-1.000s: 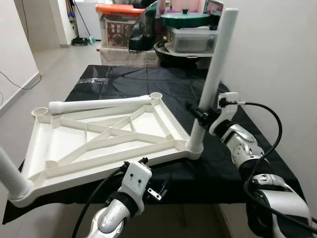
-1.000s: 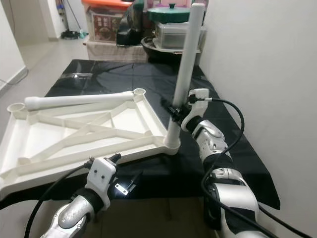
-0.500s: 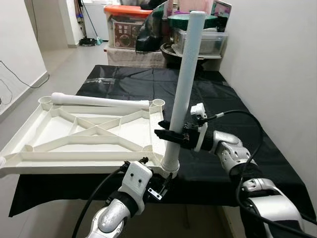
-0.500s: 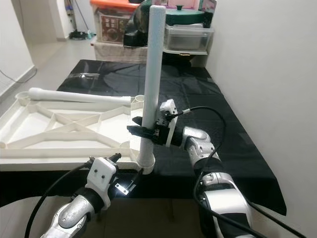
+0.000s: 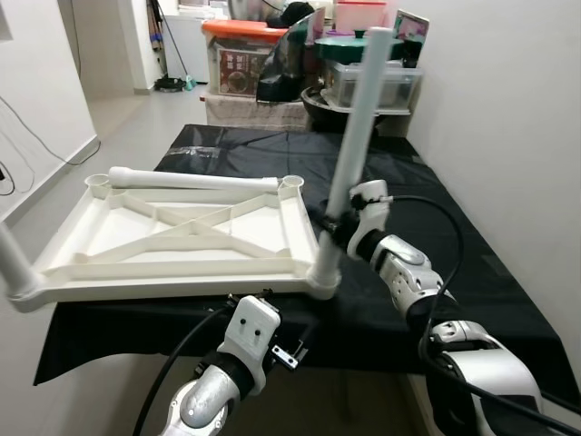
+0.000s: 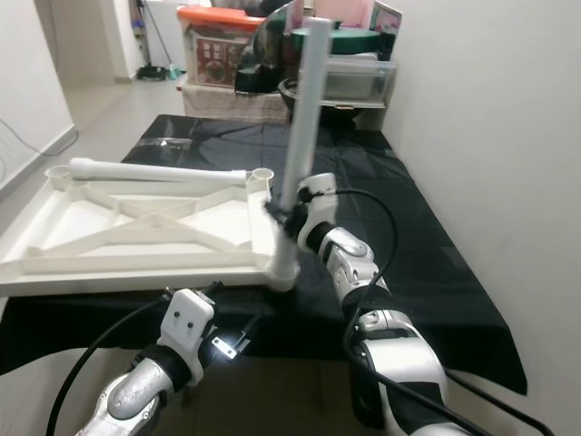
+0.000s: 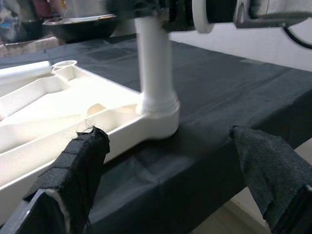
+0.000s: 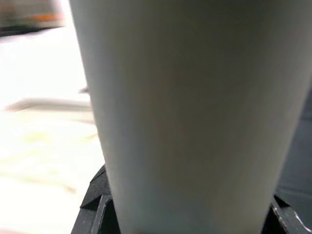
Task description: Building children table
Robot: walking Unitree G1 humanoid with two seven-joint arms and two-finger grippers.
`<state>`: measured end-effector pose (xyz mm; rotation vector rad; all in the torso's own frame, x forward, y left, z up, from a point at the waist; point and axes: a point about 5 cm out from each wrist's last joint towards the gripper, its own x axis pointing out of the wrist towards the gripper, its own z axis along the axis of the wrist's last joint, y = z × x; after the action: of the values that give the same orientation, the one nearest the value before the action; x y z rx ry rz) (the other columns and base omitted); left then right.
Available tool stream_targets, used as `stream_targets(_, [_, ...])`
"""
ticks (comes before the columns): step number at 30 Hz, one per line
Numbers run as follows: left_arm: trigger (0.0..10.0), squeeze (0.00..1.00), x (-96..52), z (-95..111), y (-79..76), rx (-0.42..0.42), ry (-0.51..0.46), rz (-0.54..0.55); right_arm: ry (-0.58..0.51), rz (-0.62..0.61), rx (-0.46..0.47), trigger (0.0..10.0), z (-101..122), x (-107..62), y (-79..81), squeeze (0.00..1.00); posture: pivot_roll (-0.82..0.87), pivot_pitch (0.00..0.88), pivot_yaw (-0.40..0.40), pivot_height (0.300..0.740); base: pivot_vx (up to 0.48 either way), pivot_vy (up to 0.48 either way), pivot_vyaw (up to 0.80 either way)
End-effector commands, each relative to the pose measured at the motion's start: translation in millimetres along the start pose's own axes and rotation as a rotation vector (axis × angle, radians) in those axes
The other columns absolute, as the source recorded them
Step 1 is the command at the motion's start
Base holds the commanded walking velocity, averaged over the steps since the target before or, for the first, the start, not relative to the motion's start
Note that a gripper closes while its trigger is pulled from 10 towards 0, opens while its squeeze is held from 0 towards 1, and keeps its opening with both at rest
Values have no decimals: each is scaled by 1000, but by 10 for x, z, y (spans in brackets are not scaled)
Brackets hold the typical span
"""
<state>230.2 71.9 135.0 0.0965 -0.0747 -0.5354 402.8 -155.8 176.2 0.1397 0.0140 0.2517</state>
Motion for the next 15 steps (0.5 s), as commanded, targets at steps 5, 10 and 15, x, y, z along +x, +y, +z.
stream_targets(5, [10000, 0, -3, -11, -4, 0, 4, -1, 9, -543, 71, 0, -84, -148, -391, 0, 81, 0, -75, 740, 0, 0, 0])
stream_targets(10, [10000, 0, 3, -11, -8, 0, 4, 0, -18, -649, 80, 0, -130, -146, -274, 0, 84, 0, -80, 740, 0, 0, 0])
stream_targets(15, [10000, 0, 3, -13, -8, 0, 4, 2, -6, -629, 81, 0, -174, -118, -186, 0, 85, 0, -83, 740, 0, 0, 0])
